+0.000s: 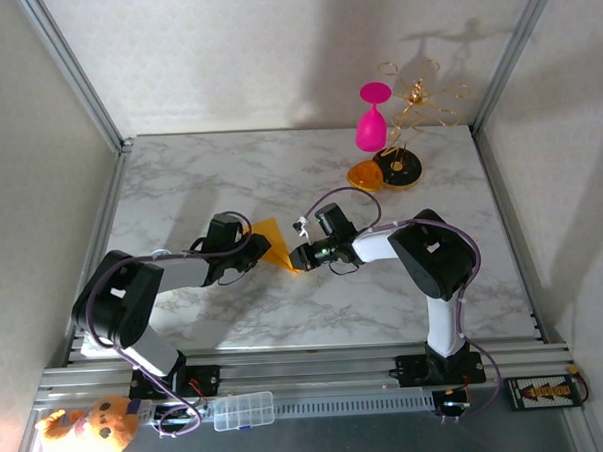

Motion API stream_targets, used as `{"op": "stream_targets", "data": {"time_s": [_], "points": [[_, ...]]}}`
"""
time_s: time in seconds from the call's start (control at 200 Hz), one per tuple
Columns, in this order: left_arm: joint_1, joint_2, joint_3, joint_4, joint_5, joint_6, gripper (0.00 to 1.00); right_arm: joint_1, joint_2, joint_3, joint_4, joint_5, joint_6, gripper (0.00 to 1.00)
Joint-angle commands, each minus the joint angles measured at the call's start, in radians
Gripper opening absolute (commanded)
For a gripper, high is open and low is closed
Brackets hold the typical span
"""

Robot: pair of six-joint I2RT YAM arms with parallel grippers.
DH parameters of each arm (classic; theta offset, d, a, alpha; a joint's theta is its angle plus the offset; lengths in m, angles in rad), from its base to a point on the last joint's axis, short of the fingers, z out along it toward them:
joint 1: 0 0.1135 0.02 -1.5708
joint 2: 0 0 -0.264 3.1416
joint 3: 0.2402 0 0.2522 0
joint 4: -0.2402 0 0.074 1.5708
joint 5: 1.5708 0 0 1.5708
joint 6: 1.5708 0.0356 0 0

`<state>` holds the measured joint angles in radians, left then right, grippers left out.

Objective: Fold a paper plane with a square sheet of paper (pick it up from the middle)
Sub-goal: Fourth fold the wing at the center of the table.

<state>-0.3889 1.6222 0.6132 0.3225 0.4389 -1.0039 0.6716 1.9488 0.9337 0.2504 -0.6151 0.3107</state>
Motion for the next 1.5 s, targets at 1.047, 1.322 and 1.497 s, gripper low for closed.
{"op": "stream_targets", "data": {"time_s": [1.047,1.322,1.497], "points": [[-0.027,0.063,0.109,-0.208,-0.064,0.038,0.45,-0.009,0.053,0.02,-0.128,0.061,0.004,0.1],[-0.007,-0.102,0.081,-0.094,-0.072,0.058,0.41,-0.017,0.071,0.014,-0.128,0.048,0.035,0.06],[0.002,-0.101,-0.006,0.103,0.015,0.028,0.3,-0.021,0.079,0.012,-0.128,0.039,0.055,0.05]]}}
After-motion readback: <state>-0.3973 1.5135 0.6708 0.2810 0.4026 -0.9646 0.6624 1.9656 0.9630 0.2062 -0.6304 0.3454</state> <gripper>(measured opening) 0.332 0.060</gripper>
